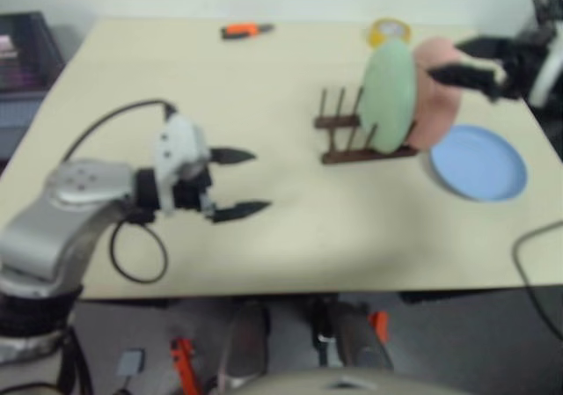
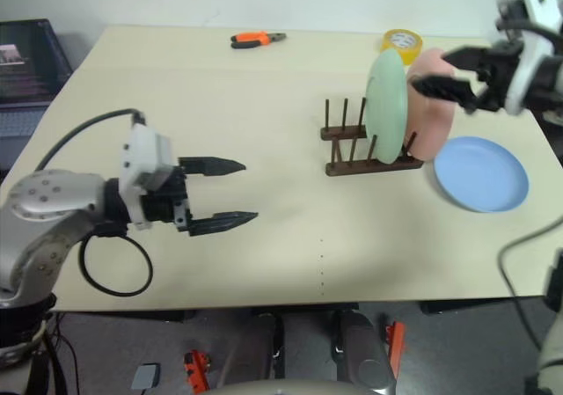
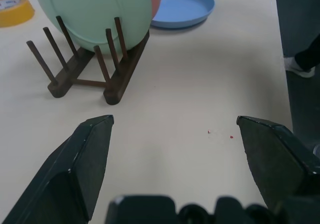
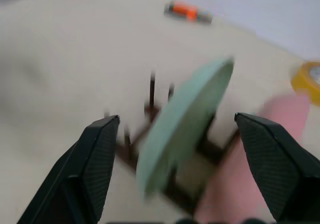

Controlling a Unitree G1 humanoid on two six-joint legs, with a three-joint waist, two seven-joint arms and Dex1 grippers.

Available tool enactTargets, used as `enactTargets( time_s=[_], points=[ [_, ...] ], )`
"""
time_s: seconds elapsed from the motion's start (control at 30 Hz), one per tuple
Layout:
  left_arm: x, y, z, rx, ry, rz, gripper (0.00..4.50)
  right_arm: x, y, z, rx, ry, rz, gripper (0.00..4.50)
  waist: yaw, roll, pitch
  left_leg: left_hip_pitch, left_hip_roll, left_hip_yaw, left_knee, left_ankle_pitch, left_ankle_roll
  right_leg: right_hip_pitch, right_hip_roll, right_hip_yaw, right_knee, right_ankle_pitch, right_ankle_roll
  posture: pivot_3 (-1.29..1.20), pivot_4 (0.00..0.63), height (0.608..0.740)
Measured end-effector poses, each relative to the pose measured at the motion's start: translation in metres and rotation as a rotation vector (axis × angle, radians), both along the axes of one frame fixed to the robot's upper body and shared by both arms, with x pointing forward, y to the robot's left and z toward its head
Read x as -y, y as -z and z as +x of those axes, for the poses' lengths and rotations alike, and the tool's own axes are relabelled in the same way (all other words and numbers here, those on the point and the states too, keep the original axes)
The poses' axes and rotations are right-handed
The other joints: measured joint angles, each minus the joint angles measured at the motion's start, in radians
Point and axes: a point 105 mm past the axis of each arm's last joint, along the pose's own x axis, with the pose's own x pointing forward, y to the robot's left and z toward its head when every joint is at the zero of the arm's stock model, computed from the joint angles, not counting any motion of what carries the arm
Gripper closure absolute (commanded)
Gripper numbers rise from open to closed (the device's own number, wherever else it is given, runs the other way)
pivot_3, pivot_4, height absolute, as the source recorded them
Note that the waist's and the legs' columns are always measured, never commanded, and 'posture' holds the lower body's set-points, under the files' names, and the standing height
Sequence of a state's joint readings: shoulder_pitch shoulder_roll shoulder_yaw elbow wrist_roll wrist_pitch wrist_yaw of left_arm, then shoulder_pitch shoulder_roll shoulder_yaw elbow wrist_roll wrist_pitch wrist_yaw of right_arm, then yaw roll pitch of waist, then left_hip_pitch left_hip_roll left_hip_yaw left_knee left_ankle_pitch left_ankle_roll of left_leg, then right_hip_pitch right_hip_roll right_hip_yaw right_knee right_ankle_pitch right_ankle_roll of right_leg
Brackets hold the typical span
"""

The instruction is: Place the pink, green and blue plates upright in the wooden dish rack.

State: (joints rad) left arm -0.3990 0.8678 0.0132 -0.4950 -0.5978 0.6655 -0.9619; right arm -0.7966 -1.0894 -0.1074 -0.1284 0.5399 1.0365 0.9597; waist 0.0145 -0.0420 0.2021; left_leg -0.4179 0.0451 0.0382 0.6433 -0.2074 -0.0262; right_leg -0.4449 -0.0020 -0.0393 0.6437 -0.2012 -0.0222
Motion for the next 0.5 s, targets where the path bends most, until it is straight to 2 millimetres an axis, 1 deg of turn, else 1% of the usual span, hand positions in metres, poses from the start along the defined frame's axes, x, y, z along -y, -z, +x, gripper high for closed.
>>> enactTargets(
  time_s=[0.07,0.13,0.2,0.23,0.27,0.4,0.5],
  points=[
    [0.015,0.004,0.003,0.023,0.026,-0.001,0.14,0.013,0.025,-0.014,-0.092,0.029,-0.09,0.51,0.004,0.0,0.0,0.001,0.0,0.0,0.001,0.0,0.0,0.002,-0.001,0.0,0.0,0.0,0.0,0.0,0.15,0.74],
    [0.032,0.01,0.007,0.036,0.053,0.002,0.14,0.028,0.057,-0.026,-0.208,0.077,-0.169,0.51,0.008,0.0,0.0,0.002,-0.001,0.0,0.002,0.0,0.0,0.003,-0.001,0.0,0.0,0.0,0.0,0.0,0.15,0.74],
    [0.047,0.017,0.013,0.053,0.065,0.009,0.14,0.04,0.088,-0.035,-0.299,0.12,-0.235,0.51,0.006,0.0,0.0,0.002,-0.001,0.0,0.003,0.0,0.0,0.003,-0.001,0.001,0.0,0.0,0.0,0.0,0.15,0.74],
    [0.053,0.019,0.016,0.058,0.068,0.012,0.14,0.044,0.098,-0.037,-0.322,0.136,-0.254,0.51,0.002,0.0,0.0,0.002,-0.001,0.0,0.004,0.0,0.0,0.003,-0.001,0.002,0.001,0.0,0.0,0.0,0.15,0.74],
    [0.057,0.021,0.019,0.064,0.067,0.017,0.14,0.047,0.103,-0.037,-0.327,0.153,-0.272,0.51,-0.004,0.001,0.0,0.003,-0.001,0.0,0.004,0.0,0.0,0.002,-0.001,0.003,0.001,0.0,0.0,0.0,0.15,0.74],
    [0.072,0.023,0.03,0.111,0.059,0.033,0.14,0.059,0.104,-0.027,-0.264,0.236,-0.328,0.51,-0.017,0.001,-0.001,0.004,-0.001,-0.001,0.004,0.0,0.0,0.003,0.0,0.002,0.001,0.0,0.0,0.0,0.15,0.74],
    [0.093,0.027,0.036,0.12,0.049,0.009,0.14,0.061,0.115,-0.02,-0.241,0.26,-0.343,0.51,-0.016,0.001,-0.001,0.003,-0.001,-0.002,0.003,0.0,0.0,0.004,0.002,0.002,0.001,0.002,0.003,0.0,0.15,0.74]
  ],
)
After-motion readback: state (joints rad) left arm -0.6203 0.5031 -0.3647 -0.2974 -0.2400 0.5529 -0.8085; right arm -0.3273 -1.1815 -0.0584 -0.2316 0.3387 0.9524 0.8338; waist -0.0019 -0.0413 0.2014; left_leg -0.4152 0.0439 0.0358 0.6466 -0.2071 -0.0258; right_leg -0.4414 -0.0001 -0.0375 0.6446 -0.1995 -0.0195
